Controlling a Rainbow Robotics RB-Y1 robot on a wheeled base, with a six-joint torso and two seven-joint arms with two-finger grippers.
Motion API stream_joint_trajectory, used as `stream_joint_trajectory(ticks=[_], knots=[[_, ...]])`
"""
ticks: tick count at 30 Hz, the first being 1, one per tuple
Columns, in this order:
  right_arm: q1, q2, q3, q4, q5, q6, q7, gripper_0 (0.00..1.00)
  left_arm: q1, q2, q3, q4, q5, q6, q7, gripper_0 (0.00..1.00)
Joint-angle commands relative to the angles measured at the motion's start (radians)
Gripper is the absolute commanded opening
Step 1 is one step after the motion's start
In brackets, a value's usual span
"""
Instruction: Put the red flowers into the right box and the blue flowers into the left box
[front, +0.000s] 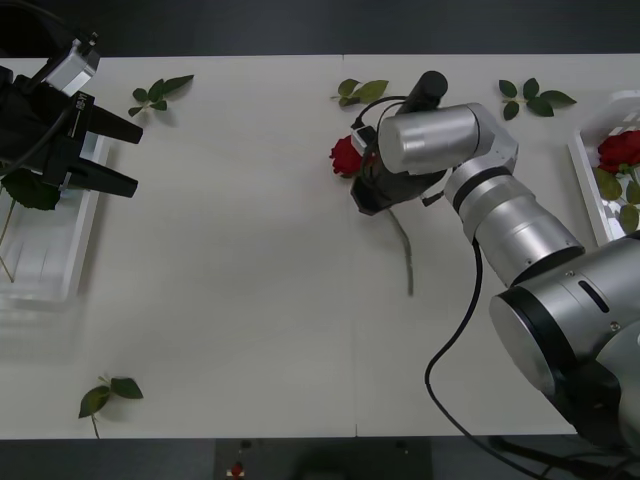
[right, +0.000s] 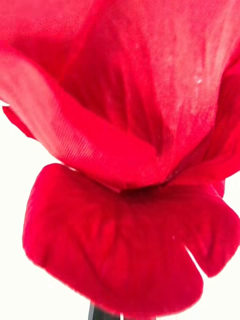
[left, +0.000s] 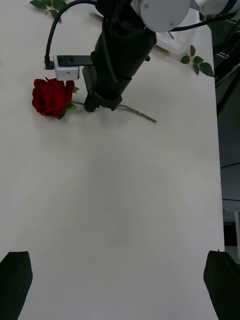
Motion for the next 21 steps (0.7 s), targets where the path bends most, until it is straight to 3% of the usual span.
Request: stream_joint_trajectory(ticks=[1, 10, 21], knots=[[-0.093, -0.077, -0.016, -0.027, -0.083, 0.078, -0.013, 0.01, -0.026, 0.041, 0.014, -0.016, 0.003, 0.006, -0.020, 1.00], [-0.132, -0.427, 0.093, -0.277, -0.350, 0.386, -0.034, 0.00, -0.026, 0.041, 0.014, -0.016, 0.003, 0.006, -0.020, 1.00], [-0.132, -0.723, 0.150, -0.348, -0.338, 0.501, -0.011, 0.00, -0.026, 0.041, 0.014, -0.016, 0.003, 0.006, -0.020, 1.00]])
